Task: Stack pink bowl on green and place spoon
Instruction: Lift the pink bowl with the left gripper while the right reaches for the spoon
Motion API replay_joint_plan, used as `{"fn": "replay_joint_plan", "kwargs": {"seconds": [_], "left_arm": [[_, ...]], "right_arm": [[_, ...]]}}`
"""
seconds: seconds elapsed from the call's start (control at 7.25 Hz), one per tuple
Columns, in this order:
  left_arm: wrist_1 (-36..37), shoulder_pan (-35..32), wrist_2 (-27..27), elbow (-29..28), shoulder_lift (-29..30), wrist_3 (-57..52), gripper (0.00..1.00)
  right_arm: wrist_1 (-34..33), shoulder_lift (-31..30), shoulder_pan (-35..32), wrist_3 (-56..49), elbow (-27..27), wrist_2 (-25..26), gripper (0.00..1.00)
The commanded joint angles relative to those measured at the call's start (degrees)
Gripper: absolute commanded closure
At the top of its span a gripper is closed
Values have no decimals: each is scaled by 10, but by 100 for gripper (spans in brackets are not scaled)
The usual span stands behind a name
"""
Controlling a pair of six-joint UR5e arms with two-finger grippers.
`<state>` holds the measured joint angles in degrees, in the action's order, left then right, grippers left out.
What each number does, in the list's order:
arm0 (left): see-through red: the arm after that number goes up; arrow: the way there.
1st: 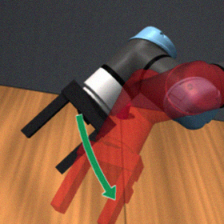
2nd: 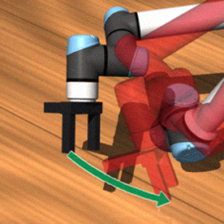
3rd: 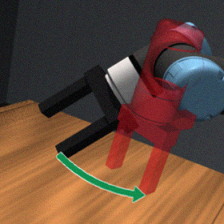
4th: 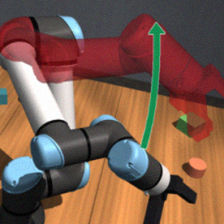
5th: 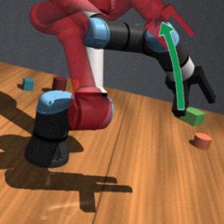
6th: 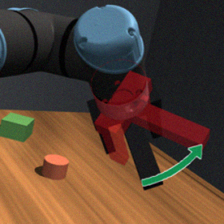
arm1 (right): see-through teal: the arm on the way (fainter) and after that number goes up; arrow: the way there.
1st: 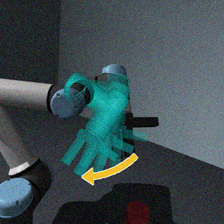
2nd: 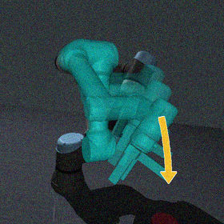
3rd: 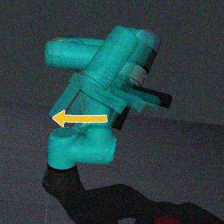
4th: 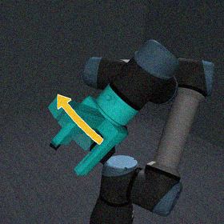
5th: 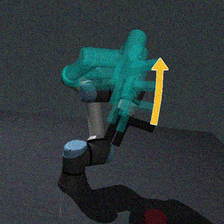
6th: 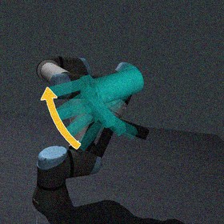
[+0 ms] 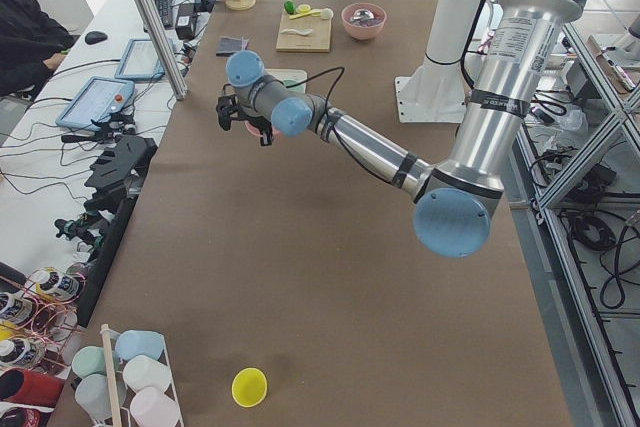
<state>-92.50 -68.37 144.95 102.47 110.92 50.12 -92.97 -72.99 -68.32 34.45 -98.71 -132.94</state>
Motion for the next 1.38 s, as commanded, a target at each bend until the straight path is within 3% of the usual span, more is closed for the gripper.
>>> {"fn": "replay_joint_plan", "kwargs": {"seconds": [0.0, 0.28, 0.83, 1.24], "left_arm": [[40, 8, -1, -3, 81, 75, 100], [36, 52, -16, -3, 118, 139, 100], [33, 71, -31, -4, 125, 151, 100], [32, 75, -31, -7, 127, 150, 100]], "right_arm": [[89, 10, 88, 92, 48, 59, 0], [175, 28, 114, 105, 137, 62, 0], [185, 51, 152, 117, 171, 78, 5], [187, 48, 156, 137, 170, 76, 36]]}}
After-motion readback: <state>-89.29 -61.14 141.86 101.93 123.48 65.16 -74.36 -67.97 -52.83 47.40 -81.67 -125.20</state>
